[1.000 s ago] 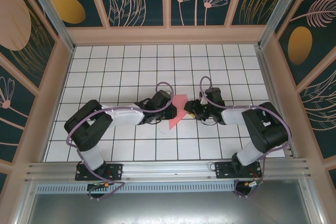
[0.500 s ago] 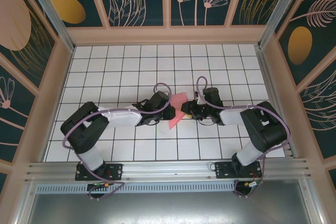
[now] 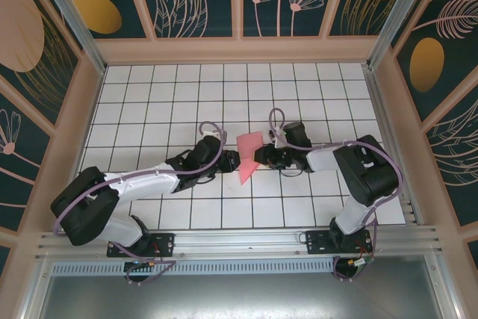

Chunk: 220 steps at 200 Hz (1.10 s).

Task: Fold a paper plane with a square sheet of paper (pick it up from the middle)
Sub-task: Fourth fold the wing at the center of the table.

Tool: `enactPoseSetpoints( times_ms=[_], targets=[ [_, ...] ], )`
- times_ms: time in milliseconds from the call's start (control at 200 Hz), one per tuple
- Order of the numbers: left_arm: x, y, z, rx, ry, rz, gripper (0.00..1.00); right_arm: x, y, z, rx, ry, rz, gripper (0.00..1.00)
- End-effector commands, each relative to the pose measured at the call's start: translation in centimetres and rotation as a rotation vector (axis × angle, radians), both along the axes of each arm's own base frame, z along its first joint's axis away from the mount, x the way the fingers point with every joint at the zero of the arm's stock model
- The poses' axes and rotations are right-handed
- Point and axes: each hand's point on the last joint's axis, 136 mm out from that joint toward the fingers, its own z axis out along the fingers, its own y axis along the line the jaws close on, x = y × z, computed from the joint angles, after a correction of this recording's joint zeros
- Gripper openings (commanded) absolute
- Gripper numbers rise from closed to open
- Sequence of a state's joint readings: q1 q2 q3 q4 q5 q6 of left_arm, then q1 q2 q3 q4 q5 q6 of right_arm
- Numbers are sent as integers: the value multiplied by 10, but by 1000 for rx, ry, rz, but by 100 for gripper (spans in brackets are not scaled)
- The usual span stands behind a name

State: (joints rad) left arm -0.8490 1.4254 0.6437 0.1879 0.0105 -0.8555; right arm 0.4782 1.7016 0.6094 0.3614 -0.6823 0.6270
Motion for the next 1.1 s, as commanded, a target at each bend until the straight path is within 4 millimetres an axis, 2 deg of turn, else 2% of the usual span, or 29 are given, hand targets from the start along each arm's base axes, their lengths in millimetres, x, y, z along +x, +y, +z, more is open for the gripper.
enactPoseSetpoints(
  times_ms=[0, 140, 240, 320, 435, 600, 851, 1096],
  targets=[
    [-6, -7, 8, -77, -8, -30, 34, 1, 11, 1, 11, -12, 37, 23],
    [-16, -10, 2, -78, -5, -61, 39, 0, 16, 1, 13, 8, -20, 14],
    [-17, -5, -3, -54, -3, -48, 41, 5, 14, 5, 32, 18, -112, 7],
    [-18, -1, -7, -38, -5, -44, 41, 0, 17, 10, 53, 34, -184, 5],
    [-22, -1, -7, -45, -7, -69, 41, 1, 11, 12, 58, 66, -353, 5],
    [-28, -5, -10, -56, -4, -108, 34, -10, 9, 13, 61, 116, -537, 5],
    [-17, -1, -19, -34, 3, -37, 19, -23, 14, 5, 18, 146, -568, 6],
    [-18, -4, -42, -21, 58, -29, 14, -25, 24, 3, -3, 144, -498, 11]
  ],
)
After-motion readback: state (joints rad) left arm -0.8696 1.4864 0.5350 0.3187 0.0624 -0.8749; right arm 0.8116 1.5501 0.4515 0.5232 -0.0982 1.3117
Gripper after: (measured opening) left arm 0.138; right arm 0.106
